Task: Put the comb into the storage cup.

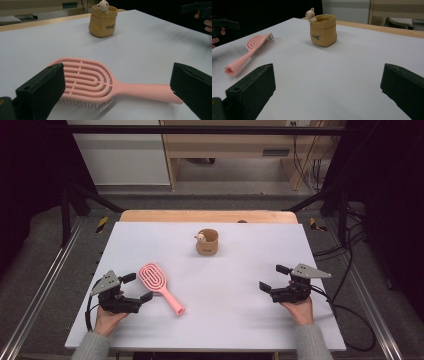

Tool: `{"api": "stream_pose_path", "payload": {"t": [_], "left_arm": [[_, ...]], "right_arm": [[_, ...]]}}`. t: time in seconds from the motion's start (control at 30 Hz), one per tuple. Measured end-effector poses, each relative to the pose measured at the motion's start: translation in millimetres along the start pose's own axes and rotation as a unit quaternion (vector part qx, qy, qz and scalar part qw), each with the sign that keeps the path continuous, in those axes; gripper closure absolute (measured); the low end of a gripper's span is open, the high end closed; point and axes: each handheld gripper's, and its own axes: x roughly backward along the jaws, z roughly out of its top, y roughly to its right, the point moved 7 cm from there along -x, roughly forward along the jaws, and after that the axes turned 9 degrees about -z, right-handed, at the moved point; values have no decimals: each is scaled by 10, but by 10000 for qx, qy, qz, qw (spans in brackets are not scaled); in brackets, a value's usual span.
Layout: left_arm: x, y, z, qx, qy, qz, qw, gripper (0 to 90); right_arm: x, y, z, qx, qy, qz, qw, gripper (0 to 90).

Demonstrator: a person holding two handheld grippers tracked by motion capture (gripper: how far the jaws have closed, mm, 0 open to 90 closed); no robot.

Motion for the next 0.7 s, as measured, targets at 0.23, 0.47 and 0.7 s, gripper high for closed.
{"api": "stream_pose_path", "payload": {"t": [0.23,0.47,0.7], "left_arm": [[2,6,11,10,-36,6,10000,0],[29,2,54,7,-36,35,10000,0],[40,-1,110,26,-44,79,10000,0]], "right_arm": [[8,3,4,0,10,-5,10000,3],[5,1,1,21,1,-6,10000,3],[10,3,3,22,-6,-13,10000,3]]}}
